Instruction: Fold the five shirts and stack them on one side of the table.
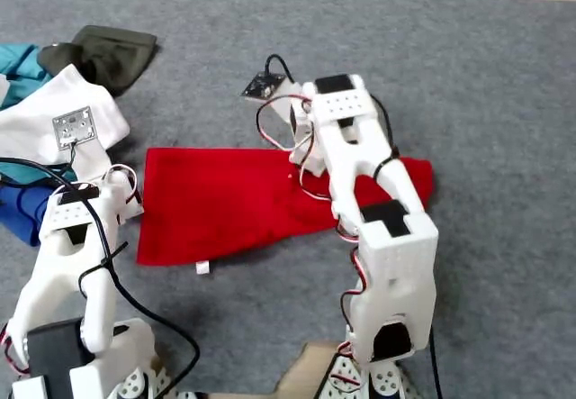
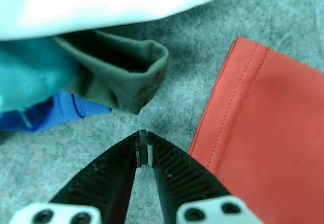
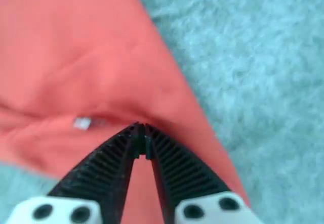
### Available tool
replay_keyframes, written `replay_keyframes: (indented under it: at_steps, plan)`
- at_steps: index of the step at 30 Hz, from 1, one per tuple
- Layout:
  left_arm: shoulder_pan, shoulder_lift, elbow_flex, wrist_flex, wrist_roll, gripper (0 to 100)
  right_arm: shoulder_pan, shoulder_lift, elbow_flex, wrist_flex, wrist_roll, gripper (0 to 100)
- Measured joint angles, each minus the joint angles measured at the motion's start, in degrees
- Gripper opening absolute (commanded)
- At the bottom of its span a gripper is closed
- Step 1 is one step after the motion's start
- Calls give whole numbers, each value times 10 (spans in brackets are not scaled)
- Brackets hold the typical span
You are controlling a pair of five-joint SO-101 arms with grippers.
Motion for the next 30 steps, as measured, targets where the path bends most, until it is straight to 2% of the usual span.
replay_keyframes:
  at_steps: [6,11,17,22,30]
  plan:
    - [0,0,0,0,0,18,3,-129,-18,102,0,9]
    - [0,0,0,0,0,18,5,-240,91,120,7,15]
    - [0,0,0,0,0,18,77,-350,306,51,38,201]
    - [0,0,0,0,0,18,142,-425,449,-7,115,206]
    - [0,0,0,0,0,18,171,-451,562,-114,206,208]
